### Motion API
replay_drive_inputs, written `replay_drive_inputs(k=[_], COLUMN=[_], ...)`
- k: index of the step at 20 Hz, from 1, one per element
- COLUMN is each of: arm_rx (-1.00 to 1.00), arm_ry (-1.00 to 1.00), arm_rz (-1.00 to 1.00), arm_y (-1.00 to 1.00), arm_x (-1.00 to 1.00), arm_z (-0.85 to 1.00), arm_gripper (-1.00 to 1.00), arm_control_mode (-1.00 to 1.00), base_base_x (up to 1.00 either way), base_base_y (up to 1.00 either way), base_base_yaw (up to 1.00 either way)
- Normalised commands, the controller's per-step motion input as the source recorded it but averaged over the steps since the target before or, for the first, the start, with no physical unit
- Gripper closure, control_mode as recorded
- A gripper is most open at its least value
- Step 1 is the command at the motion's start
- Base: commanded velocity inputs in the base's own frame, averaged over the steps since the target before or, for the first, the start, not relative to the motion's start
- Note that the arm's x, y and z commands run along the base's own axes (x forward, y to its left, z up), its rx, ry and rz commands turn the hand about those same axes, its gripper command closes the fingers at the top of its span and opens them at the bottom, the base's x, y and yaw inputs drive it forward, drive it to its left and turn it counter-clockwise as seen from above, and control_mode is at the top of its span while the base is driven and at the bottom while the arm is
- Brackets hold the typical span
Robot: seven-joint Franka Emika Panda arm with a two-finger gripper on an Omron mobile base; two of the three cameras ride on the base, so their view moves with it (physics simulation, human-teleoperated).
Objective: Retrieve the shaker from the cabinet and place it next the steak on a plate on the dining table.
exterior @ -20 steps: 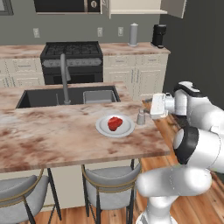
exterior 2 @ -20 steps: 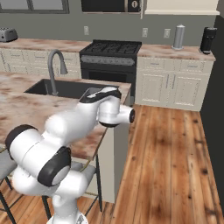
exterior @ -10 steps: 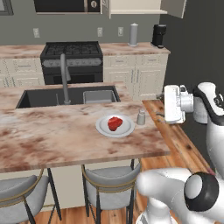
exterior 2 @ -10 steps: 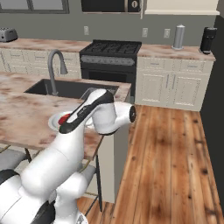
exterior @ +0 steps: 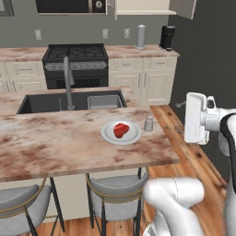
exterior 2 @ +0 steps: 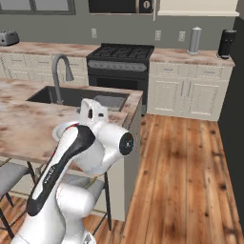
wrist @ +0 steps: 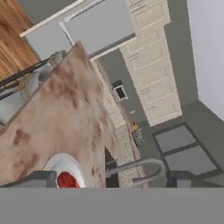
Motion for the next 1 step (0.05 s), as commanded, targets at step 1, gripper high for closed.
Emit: replay_drive_inputs(k=[1], arm_rx=[-0.26], arm_ry=[-0.62], arm_rz=[0.00], arm_y=[0.00], arm_x=[-1.00], arm_z=[0.04], arm_gripper=[-1.00], arm_control_mode=[-1.00], base_base_x=[0.00], base_base_y=[0.00], base_base_yaw=[0.00])
